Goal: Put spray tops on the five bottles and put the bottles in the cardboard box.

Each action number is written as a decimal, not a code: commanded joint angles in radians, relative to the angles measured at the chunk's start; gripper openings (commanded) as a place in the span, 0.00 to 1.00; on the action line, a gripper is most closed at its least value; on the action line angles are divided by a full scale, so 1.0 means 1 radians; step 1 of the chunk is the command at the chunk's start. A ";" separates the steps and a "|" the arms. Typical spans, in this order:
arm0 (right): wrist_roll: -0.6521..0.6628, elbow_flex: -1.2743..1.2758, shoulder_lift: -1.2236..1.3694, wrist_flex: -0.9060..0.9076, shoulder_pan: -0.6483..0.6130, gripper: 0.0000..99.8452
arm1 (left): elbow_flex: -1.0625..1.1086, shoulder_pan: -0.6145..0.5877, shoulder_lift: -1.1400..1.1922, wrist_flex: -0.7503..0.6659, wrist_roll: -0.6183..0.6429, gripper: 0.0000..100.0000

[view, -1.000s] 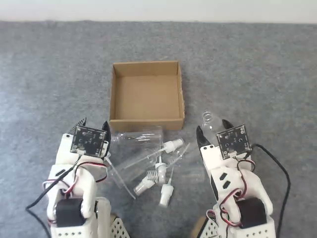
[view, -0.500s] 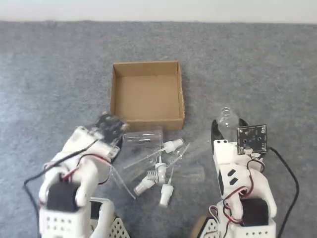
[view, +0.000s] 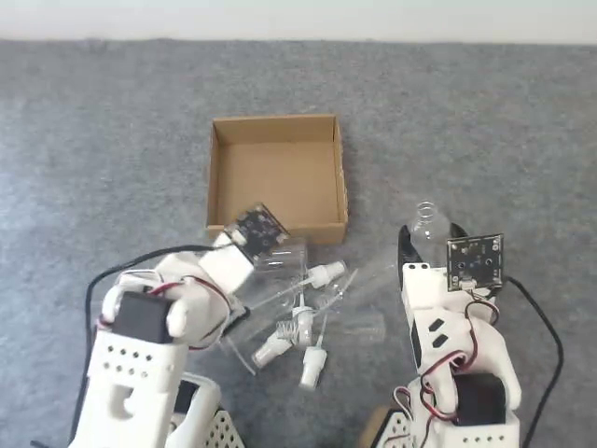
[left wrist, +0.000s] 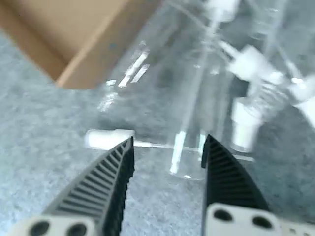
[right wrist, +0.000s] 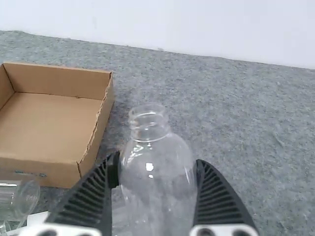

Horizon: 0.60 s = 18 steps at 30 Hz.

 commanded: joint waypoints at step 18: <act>-0.006 0.049 -0.016 -0.122 0.068 0.04 | 0.163 0.396 0.021 -0.115 0.057 0.13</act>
